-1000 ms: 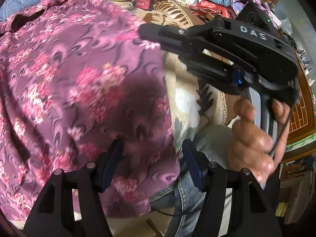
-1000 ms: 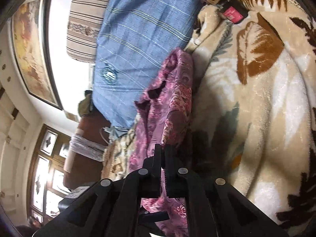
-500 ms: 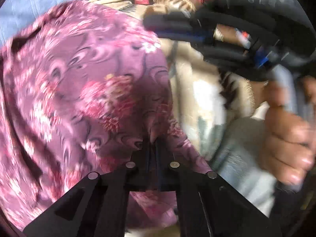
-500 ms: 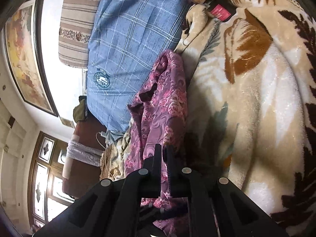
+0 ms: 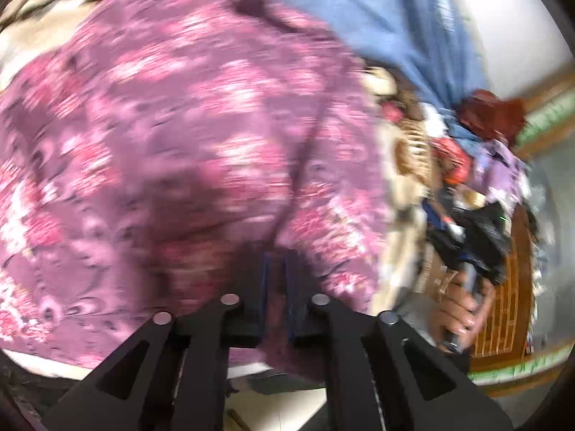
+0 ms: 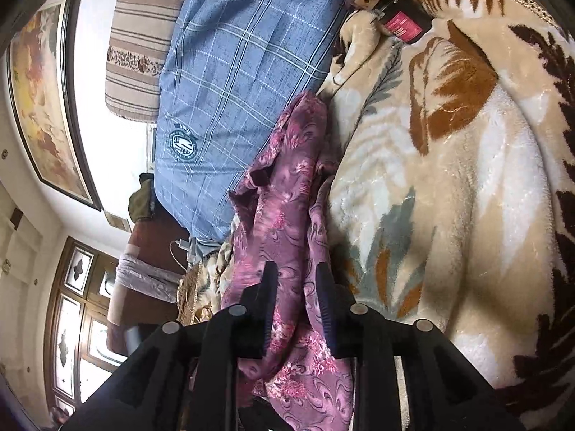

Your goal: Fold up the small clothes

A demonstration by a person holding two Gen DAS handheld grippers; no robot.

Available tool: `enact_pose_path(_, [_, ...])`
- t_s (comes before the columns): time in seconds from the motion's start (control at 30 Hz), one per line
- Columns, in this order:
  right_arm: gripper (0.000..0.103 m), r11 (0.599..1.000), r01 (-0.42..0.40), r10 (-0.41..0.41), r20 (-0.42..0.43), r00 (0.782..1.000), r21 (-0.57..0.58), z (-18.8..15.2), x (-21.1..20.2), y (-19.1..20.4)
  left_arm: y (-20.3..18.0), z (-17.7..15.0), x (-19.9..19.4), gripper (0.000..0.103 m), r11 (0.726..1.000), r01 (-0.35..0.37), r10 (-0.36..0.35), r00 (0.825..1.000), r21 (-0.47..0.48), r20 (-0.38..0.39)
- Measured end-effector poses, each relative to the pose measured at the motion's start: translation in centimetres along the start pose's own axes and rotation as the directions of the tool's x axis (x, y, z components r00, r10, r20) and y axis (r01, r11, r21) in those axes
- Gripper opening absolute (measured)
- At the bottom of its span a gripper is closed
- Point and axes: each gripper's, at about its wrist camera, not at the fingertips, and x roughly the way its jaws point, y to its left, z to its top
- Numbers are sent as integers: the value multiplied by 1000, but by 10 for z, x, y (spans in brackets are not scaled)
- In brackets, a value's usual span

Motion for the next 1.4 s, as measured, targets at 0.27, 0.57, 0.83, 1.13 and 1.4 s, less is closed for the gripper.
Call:
enact_pose_path(0.27, [56, 994, 44, -45, -12, 999, -104, -6, 8, 18, 35, 3, -27, 56, 974, 202, -198, 979, -98, 49])
enact_pose_path(0.57, [56, 973, 175, -186, -64, 980, -147, 23, 56, 57, -30, -4, -9, 75, 981, 141, -138, 990, 133, -30])
enact_pose_path(0.83, [53, 819, 539, -565, -108, 818, -198, 86, 182, 97, -35, -30, 2, 26, 969, 81, -88, 996, 234, 19])
enact_pose_path(1.13, [17, 590, 769, -801, -65, 595, -247, 78, 216, 87, -26, -32, -23, 5, 951, 170, -193, 979, 257, 68])
enact_pose_path(1.4, [32, 596, 772, -801, -93, 592, -219, 85, 223, 95, -37, -41, -22, 4, 930, 193, -221, 973, 312, 59])
